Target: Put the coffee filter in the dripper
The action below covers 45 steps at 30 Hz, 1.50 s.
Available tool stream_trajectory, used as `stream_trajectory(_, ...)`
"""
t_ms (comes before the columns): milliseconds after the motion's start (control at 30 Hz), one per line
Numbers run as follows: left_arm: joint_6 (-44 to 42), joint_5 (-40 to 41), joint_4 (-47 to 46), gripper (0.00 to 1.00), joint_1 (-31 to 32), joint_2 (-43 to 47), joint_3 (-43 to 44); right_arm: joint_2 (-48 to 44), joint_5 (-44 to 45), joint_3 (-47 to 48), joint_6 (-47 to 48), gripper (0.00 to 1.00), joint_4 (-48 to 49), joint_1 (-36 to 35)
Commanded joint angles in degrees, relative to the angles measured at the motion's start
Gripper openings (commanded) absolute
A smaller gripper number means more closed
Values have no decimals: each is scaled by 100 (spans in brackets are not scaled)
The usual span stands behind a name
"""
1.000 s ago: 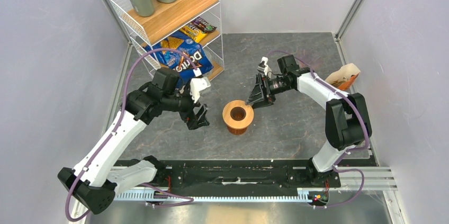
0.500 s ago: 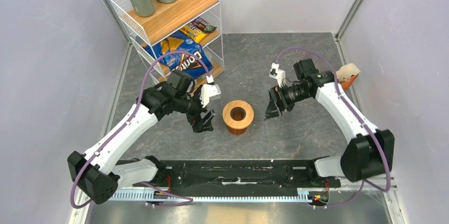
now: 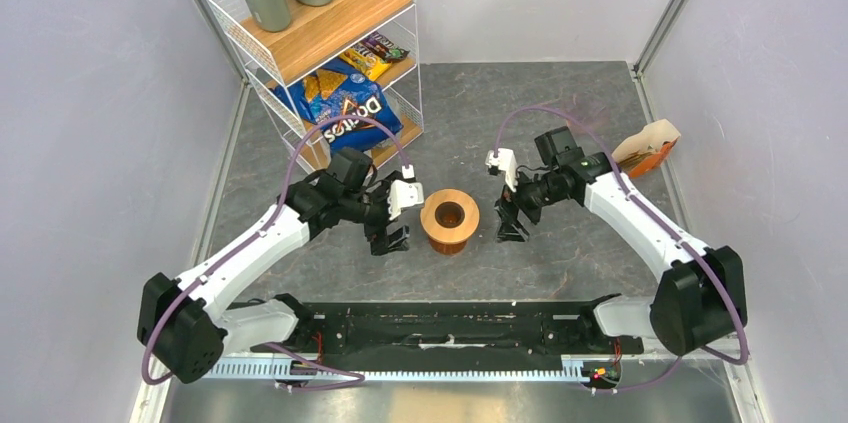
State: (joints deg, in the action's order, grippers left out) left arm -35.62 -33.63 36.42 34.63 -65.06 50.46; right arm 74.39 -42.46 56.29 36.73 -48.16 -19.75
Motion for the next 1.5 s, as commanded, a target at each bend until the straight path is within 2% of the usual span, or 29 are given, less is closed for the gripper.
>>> stream_trajectory(0,-572,-275,-879,94,28,-226,-105,244,21,12,510,95,703,-191)
stream_trajectory(300,-703,-456,-1648,96,31,-626,-274,554,-16,-39,604,93,1162,-449)
stream_trajectory(733,-474,-560,-2027,89,35,-973,-196,823,-136,81,593,87,1368,-769)
stream_trajectory(1100,-193,-724,-2008,81,61,-939,-65,866,-210,233,294,83,1415,-794)
stream_trajectory(1467,-170,-694,-1969,79,63,-948,16,907,-221,388,143,81,1452,-820)
